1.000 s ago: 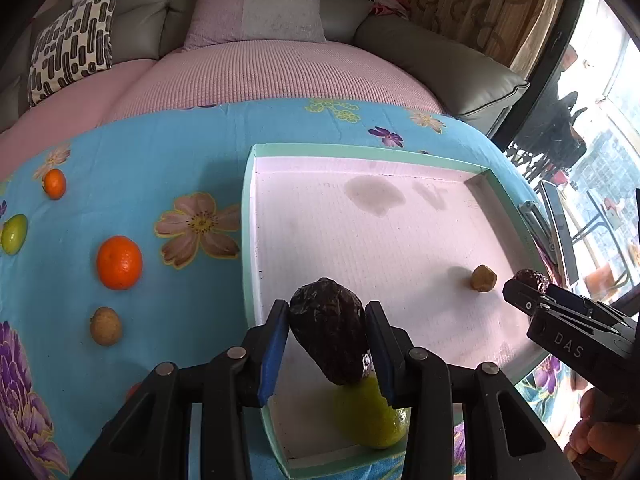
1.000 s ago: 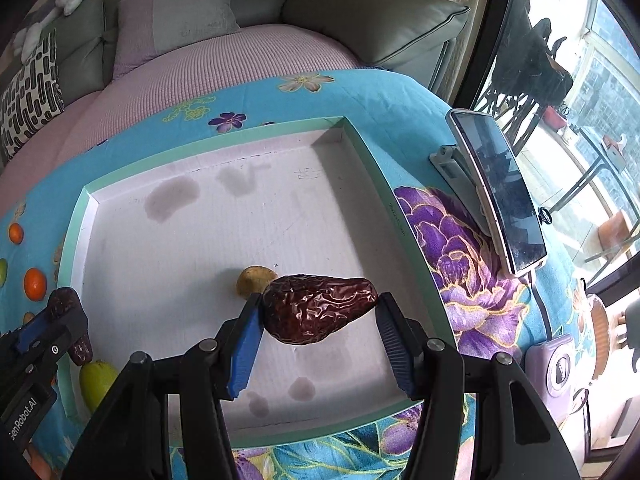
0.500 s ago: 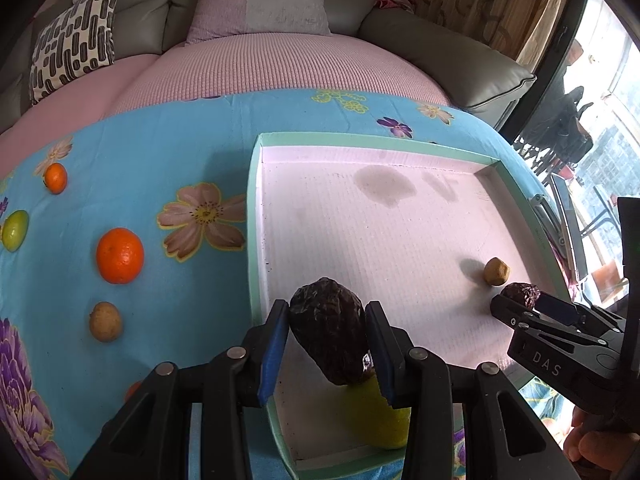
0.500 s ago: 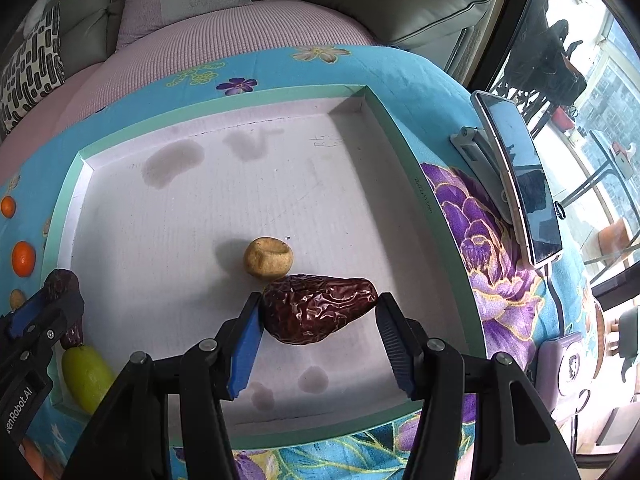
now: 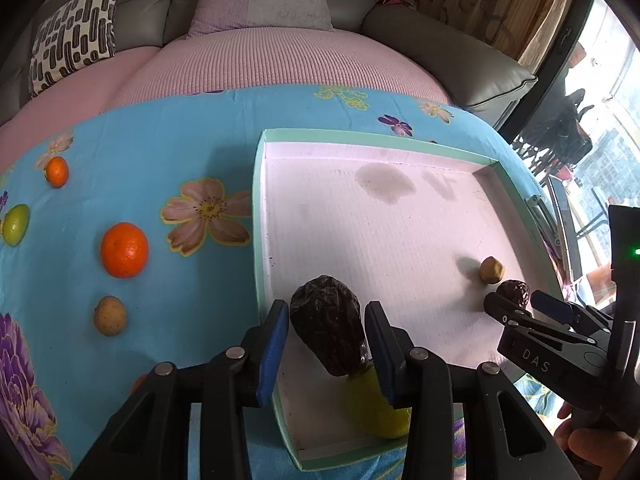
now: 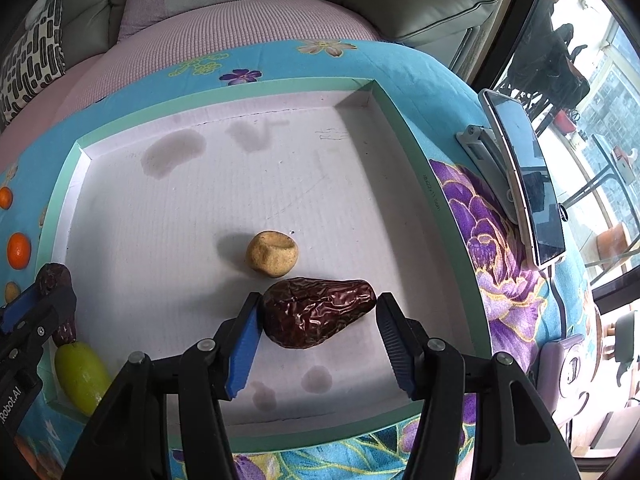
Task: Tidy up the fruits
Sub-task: 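Carry both dates over the white tray and open both tools to drop them, then move both open tools back toward the remaining fruits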
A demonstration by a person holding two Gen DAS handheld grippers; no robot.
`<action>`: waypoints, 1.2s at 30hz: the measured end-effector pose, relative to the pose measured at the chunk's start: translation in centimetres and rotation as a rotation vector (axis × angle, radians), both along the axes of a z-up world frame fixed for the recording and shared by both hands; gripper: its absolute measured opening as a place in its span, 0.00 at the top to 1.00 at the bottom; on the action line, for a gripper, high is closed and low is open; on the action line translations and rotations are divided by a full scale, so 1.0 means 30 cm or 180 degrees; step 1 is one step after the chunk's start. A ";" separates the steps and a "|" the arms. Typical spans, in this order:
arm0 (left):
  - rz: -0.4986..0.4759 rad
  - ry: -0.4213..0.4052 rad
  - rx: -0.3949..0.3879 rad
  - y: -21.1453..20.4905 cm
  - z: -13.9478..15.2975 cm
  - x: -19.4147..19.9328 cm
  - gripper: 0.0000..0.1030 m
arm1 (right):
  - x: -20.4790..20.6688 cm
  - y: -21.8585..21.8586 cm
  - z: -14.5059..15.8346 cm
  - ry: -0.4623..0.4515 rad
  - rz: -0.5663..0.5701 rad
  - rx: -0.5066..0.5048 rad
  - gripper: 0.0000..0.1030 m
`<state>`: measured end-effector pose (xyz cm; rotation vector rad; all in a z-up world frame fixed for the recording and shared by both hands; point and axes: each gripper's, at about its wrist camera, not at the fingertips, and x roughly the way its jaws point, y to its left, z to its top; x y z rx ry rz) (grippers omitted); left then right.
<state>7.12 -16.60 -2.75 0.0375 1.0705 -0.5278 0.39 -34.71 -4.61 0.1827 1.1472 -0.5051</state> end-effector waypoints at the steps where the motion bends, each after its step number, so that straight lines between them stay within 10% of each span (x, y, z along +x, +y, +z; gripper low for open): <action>1: -0.0009 -0.0002 -0.0014 0.001 0.007 -0.003 0.58 | 0.001 0.000 -0.001 0.0005 -0.0004 -0.0014 0.39; 7: -0.0023 -0.0032 -0.0058 0.005 0.051 -0.018 0.50 | 0.003 -0.001 -0.003 0.0001 0.0014 -0.0014 0.34; 17: 0.0689 -0.0167 0.0128 0.177 0.070 0.040 0.00 | 0.003 -0.004 -0.013 -0.0031 0.0035 0.0045 0.20; 25: 0.1335 0.0038 0.0379 0.370 -0.022 0.088 0.00 | 0.000 0.000 0.009 -0.0209 0.0047 0.0116 0.20; 36: 0.1345 -0.0306 0.0602 0.489 0.041 0.088 0.00 | 0.004 0.025 0.052 -0.0505 0.0036 0.0266 0.19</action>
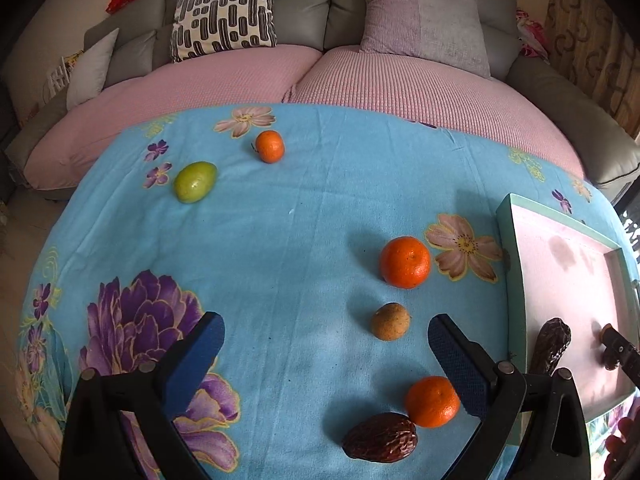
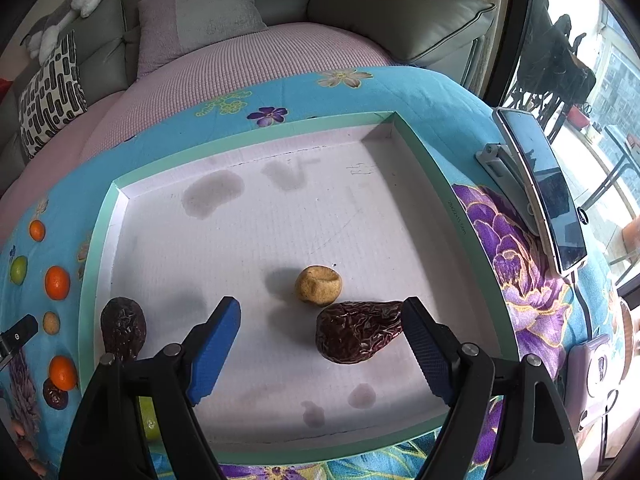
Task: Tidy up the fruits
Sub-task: 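Move both open tools back toward the remaining fruits, then grasp the orange tangerine with the right tool while the left tool grasps the last date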
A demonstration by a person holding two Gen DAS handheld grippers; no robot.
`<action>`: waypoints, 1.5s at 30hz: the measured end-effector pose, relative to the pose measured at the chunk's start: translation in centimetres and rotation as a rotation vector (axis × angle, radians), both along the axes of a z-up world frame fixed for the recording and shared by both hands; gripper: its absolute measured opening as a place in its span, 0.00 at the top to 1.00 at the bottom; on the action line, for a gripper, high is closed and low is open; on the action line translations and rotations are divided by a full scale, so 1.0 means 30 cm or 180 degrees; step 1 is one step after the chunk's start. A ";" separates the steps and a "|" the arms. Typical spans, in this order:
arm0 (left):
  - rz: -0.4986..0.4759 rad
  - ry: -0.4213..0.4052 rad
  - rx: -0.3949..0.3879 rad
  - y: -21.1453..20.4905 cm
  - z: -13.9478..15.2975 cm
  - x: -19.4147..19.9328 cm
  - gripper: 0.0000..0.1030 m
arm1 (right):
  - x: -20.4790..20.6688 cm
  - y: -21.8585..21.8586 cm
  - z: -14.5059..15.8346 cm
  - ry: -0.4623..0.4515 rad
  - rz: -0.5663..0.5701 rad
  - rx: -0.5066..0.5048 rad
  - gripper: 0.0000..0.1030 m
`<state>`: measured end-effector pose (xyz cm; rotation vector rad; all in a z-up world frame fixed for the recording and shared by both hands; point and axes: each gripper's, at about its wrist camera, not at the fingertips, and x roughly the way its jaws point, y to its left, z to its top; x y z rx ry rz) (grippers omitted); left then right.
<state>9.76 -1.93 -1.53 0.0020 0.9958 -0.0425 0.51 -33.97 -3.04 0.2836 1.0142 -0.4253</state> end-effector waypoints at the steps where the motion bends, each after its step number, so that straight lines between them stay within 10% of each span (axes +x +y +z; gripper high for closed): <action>1: 0.0010 -0.0035 0.0046 0.013 0.008 -0.006 0.00 | 0.005 0.006 0.000 -0.0018 0.0013 0.0024 0.19; 20: 0.0385 -0.0285 0.0036 0.274 0.086 -0.056 0.00 | 0.066 0.181 0.087 -0.0646 0.0399 0.0230 0.19; 30: 0.0523 -0.0439 -0.0400 0.369 0.141 -0.072 0.00 | 0.138 0.434 0.116 -0.0833 0.1146 0.0505 0.19; 38: 0.0549 -0.0173 -0.0772 0.377 0.094 -0.064 0.00 | 0.146 0.570 0.120 -0.0850 0.1554 0.0544 0.20; 45: 0.0598 0.0183 -0.0779 0.356 0.004 -0.040 0.02 | 0.155 0.619 0.070 -0.0574 0.1715 0.0654 0.42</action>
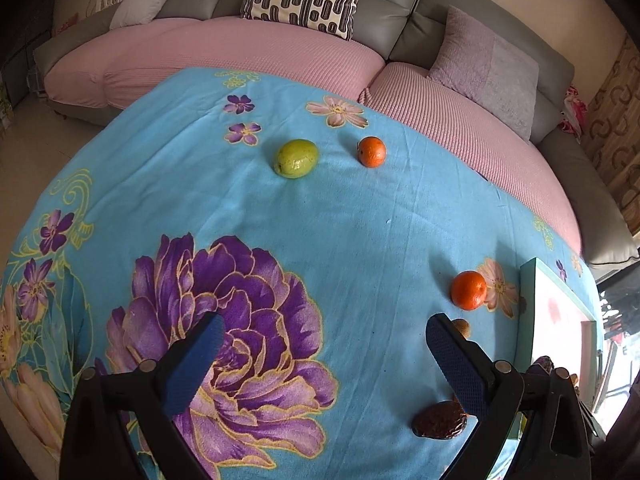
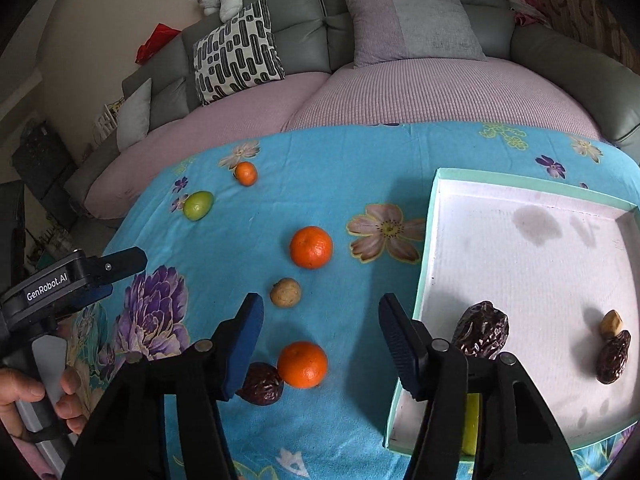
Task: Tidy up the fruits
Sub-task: 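Grasp the orange tangerine with the right tool while the left tool grasps the last date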
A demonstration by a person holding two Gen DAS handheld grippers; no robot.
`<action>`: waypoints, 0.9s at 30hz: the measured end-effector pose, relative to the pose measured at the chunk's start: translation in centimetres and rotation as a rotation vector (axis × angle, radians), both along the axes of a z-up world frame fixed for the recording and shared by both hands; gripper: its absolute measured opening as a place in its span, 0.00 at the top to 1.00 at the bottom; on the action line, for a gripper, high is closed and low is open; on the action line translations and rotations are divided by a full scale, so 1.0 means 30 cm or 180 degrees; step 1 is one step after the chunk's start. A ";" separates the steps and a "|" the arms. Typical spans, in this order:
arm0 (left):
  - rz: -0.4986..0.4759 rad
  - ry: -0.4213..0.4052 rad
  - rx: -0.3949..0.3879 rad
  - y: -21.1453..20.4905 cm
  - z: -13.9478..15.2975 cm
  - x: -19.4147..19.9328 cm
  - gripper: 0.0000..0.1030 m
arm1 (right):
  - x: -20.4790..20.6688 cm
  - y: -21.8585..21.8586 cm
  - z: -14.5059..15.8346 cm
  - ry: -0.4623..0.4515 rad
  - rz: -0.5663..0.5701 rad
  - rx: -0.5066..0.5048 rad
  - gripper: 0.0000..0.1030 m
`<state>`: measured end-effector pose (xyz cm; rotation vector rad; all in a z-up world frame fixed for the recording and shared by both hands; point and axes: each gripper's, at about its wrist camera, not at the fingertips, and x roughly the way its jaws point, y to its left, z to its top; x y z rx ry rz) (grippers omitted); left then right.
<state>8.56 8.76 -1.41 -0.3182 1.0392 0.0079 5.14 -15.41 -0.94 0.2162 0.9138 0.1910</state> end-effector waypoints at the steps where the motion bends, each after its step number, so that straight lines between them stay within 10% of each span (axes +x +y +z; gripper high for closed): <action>1: 0.0005 0.0019 0.0002 -0.001 -0.006 0.002 0.02 | 0.000 0.005 -0.007 0.0043 0.0024 0.0005 0.42; 27: -0.0028 0.0118 -0.0083 -0.028 -0.040 0.013 0.02 | -0.003 0.068 -0.125 0.0544 0.0276 -0.0029 0.64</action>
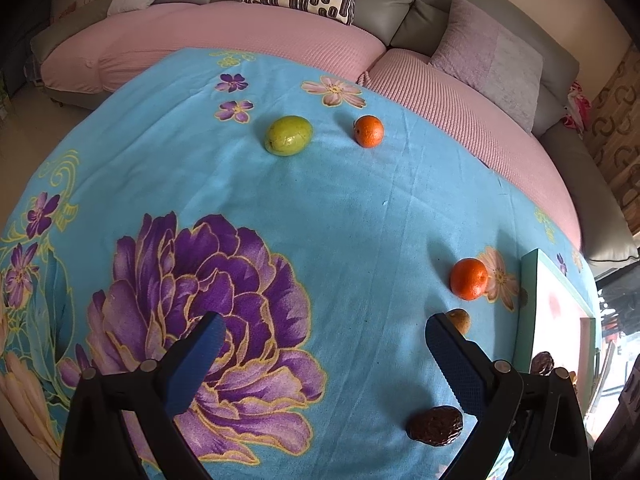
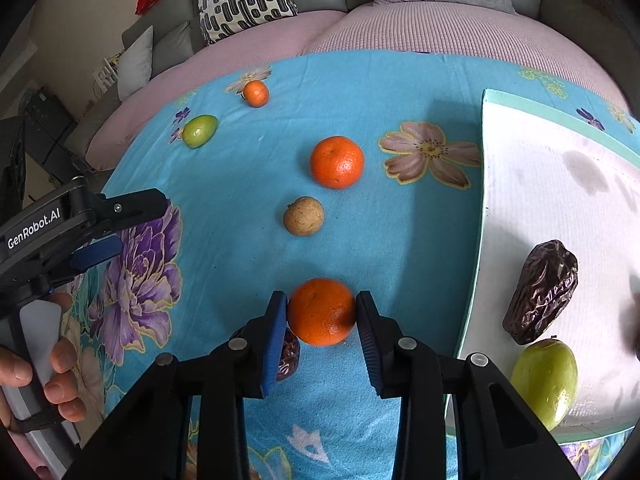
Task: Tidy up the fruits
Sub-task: 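Grasp the orange tangerine with the right tool while the left tool grasps the last date, then carry the tangerine over the tray with the right tool while the left tool lifts the date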
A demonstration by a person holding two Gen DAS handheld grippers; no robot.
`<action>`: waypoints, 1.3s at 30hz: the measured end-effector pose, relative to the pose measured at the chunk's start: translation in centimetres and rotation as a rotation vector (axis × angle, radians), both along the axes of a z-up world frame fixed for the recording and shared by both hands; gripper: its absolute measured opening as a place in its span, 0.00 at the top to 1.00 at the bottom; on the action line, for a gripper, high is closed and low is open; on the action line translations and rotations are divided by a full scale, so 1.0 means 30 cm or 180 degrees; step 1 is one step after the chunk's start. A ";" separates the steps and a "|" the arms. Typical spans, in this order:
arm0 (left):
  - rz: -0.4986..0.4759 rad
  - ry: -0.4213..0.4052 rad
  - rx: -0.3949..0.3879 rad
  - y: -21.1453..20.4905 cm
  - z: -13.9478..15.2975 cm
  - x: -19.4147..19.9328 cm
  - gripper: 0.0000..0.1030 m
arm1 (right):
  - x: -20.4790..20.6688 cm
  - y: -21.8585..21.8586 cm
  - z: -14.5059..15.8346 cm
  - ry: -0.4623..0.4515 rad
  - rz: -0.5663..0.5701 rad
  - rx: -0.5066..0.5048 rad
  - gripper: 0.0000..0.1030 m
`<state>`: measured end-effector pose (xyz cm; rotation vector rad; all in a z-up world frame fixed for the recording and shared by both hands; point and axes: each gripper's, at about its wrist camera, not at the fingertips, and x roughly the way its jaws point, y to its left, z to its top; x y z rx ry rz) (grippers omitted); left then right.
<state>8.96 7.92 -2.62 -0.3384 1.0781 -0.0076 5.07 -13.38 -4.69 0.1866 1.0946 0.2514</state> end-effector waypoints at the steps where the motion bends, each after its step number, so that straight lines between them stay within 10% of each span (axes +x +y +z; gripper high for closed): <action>1: -0.0020 -0.0012 0.0006 -0.009 0.002 -0.003 0.02 | -0.002 -0.002 0.012 -0.0043 -0.0014 0.0010 0.64; 19: -0.1002 0.0261 -0.0120 -0.315 -0.070 -0.093 0.27 | -0.081 -0.362 0.195 -0.0644 -0.1130 -0.0351 0.64; 25: -0.1101 0.0362 0.0004 -0.350 -0.110 -0.128 0.31 | -0.100 -0.446 0.189 -0.0601 -0.1347 -0.0221 0.64; 29: -0.1089 0.0339 0.0022 -0.341 -0.105 -0.129 0.51 | -0.103 -0.455 0.190 -0.0601 -0.1372 -0.0196 0.64; 39: -0.1115 0.0146 -0.0049 -0.322 -0.044 -0.137 0.52 | -0.103 -0.455 0.194 -0.0604 -0.1375 -0.0168 0.64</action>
